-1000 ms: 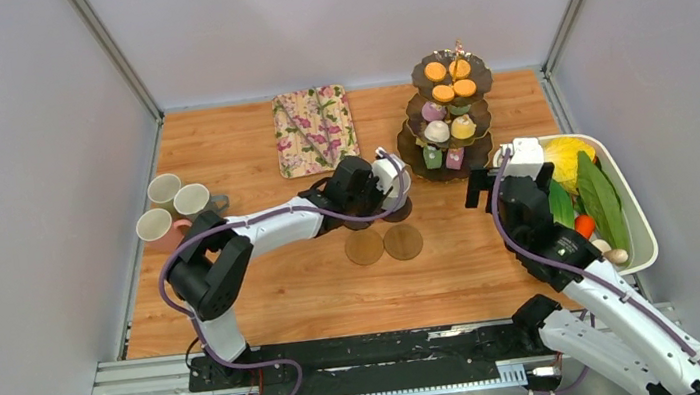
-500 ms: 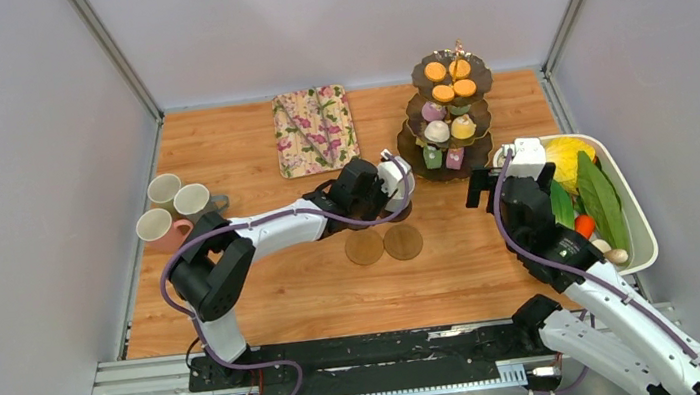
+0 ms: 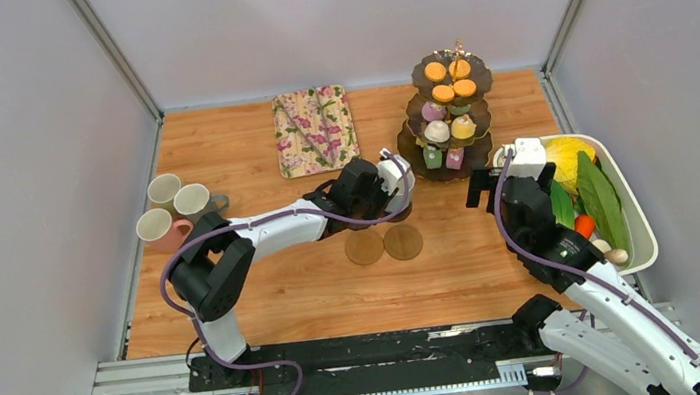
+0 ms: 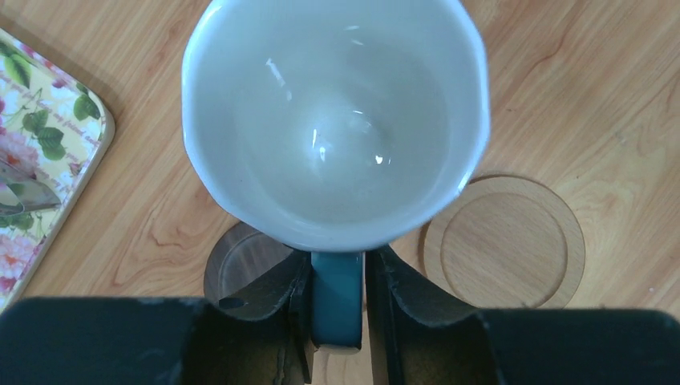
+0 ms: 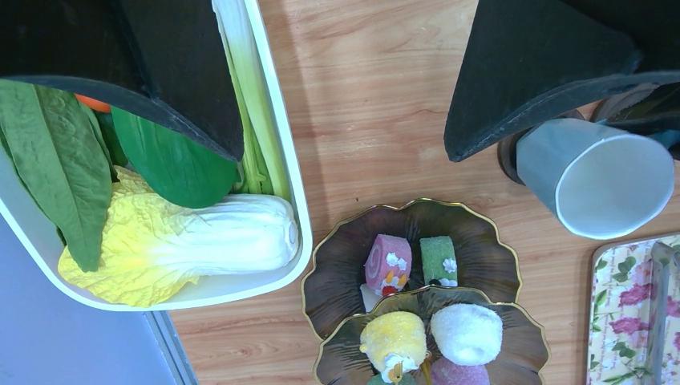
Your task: Serve the afternoon tea
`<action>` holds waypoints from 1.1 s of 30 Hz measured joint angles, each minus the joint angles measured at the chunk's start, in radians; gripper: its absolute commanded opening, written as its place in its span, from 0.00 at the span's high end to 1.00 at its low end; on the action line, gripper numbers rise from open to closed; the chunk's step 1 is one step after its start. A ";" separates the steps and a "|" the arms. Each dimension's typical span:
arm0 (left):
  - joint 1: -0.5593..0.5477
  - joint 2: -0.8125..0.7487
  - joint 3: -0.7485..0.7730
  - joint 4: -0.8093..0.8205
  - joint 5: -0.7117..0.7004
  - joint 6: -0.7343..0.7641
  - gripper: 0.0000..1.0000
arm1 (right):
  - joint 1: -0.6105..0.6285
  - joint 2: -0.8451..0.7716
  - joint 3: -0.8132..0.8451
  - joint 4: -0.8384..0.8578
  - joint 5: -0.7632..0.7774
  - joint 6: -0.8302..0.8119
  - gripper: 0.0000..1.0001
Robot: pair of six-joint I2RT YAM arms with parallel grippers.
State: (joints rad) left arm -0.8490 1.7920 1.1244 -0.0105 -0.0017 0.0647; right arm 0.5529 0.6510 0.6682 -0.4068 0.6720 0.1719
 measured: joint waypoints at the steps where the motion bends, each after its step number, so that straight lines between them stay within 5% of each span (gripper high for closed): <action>1: 0.000 0.000 0.000 0.008 0.000 -0.003 0.62 | 0.000 0.000 0.000 0.000 0.000 0.000 0.00; 14: -0.002 -0.001 -0.005 0.038 -0.013 -0.031 0.52 | 0.000 0.000 0.000 0.000 0.000 -0.002 0.00; 21: -0.003 -0.023 -0.029 0.038 -0.025 -0.043 0.66 | 0.000 0.000 0.000 0.001 -0.003 -0.002 0.00; 33: -0.013 -0.062 -0.055 0.038 -0.027 -0.059 0.74 | 0.000 -0.004 0.000 0.001 -0.011 -0.002 0.00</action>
State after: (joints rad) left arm -0.8623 1.7298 1.0695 0.0273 -0.0284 0.0055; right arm 0.5529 0.6468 0.6682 -0.4061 0.6613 0.1699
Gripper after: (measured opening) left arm 0.287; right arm 0.998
